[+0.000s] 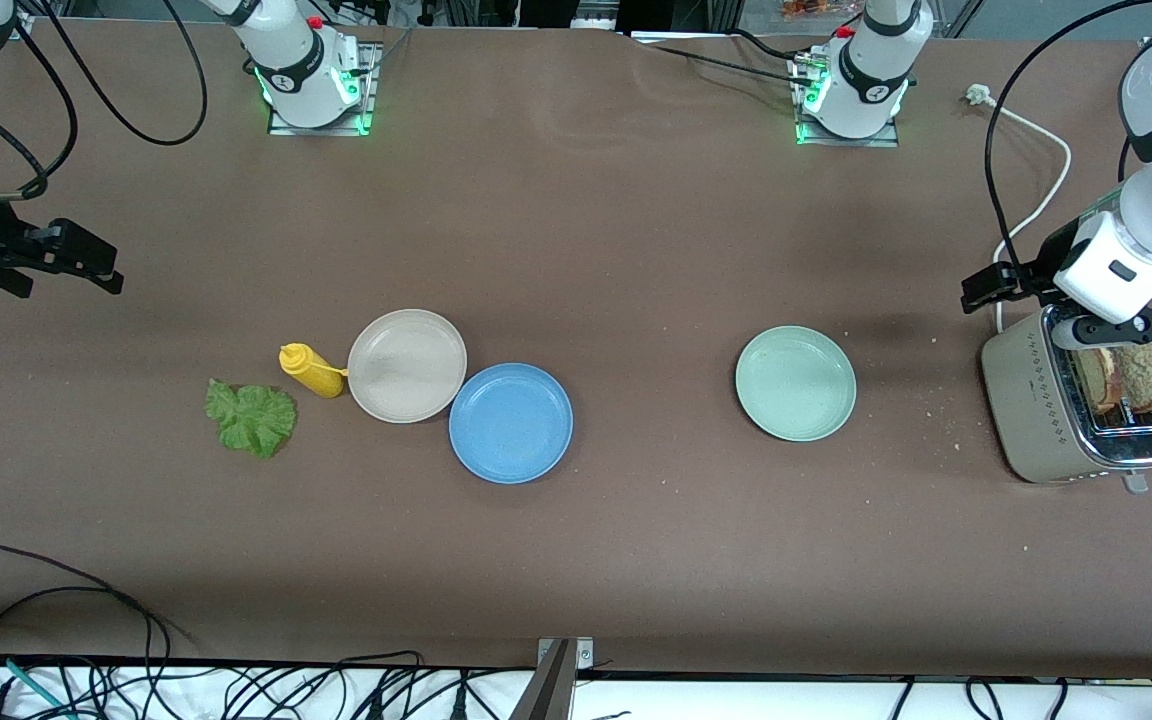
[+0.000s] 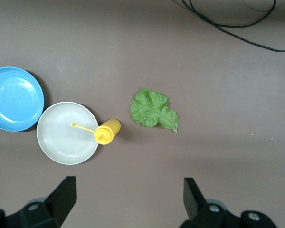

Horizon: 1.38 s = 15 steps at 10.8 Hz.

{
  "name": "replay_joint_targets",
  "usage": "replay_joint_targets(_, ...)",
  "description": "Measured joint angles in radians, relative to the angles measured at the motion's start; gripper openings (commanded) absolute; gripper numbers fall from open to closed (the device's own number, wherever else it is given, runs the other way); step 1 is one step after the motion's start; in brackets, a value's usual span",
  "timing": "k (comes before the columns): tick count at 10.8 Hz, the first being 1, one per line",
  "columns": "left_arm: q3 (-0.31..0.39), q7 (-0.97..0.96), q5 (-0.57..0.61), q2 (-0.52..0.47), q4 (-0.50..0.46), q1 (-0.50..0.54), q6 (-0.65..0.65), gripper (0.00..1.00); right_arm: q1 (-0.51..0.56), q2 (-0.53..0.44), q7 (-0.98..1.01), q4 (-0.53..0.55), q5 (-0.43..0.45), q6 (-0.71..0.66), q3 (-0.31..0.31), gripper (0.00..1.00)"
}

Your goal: Make sandwich in blue plate with both arms

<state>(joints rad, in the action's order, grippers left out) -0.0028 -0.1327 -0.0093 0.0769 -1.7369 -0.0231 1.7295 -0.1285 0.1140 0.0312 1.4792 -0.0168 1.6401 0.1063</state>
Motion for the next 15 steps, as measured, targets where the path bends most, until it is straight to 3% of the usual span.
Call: replay_joint_targets(15,0.008,0.0,0.011,-0.001,0.005,0.018,0.006,1.0,0.002,0.0,0.0,0.0,0.0,0.004,0.007,1.0)
